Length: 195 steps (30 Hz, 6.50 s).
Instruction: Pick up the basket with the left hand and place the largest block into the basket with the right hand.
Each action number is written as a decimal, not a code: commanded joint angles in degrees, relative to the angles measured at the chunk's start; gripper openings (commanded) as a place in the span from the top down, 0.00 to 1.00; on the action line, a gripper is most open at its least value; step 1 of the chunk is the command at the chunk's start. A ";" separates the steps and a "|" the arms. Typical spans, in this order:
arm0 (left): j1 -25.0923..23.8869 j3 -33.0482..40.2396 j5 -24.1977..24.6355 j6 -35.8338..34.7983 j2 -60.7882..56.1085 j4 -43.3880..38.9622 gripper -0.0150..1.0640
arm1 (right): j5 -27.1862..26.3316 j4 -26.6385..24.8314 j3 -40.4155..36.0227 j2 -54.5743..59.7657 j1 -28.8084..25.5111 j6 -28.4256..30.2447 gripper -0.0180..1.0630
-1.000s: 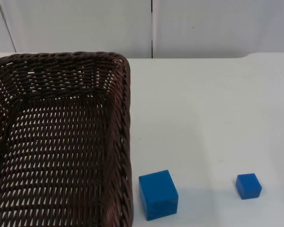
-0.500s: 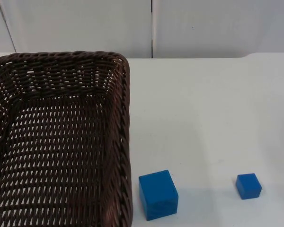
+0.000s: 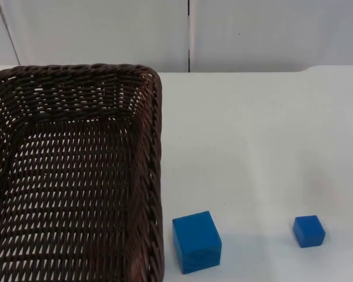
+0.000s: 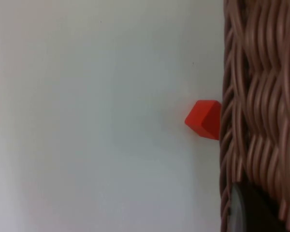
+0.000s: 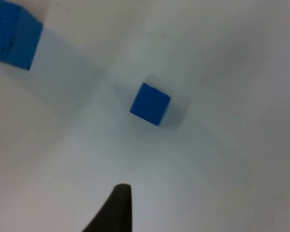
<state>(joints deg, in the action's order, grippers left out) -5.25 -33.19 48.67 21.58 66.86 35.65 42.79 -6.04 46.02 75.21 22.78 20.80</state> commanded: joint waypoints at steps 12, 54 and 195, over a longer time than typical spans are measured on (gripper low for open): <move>-0.11 -0.10 0.01 0.28 -0.56 0.95 0.99 | -11.37 -2.37 0.47 10.88 12.26 11.77 0.01; -0.11 -0.10 -0.21 0.66 -0.56 0.86 0.99 | -19.60 -35.14 15.09 43.16 19.20 67.02 0.01; -0.11 -0.10 -1.44 2.15 -0.56 0.30 0.99 | -1.76 -16.08 47.05 40.23 29.87 21.99 0.72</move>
<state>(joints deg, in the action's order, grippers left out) -5.25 -33.19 47.15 23.64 66.86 34.76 41.55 -21.86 92.68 115.60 52.32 43.05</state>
